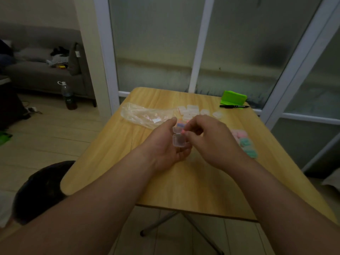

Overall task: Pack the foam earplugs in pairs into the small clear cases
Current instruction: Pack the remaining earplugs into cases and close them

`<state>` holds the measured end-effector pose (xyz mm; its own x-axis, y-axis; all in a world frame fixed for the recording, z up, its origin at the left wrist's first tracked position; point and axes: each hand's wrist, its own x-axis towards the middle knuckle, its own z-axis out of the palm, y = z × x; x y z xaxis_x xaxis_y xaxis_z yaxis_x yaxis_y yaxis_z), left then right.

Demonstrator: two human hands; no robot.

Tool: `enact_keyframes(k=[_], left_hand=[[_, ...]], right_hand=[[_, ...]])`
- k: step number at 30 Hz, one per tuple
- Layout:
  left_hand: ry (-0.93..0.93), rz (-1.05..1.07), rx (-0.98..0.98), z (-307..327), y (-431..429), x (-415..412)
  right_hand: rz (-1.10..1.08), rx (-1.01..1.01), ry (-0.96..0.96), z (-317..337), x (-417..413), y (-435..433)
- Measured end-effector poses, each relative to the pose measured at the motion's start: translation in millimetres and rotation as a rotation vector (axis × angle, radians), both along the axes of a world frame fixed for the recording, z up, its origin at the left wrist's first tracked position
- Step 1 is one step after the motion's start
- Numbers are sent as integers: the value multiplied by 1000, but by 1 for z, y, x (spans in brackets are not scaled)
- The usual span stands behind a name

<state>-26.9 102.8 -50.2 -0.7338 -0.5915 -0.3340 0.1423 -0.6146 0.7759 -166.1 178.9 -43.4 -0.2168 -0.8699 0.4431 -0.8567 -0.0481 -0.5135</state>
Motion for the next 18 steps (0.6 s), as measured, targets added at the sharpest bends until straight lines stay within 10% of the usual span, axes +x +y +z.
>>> enact_keyframes(k=[18], left_hand=[[-38,73,10,3,-4,-4]], right_hand=[[-102,-13,0,1,-28,-7]])
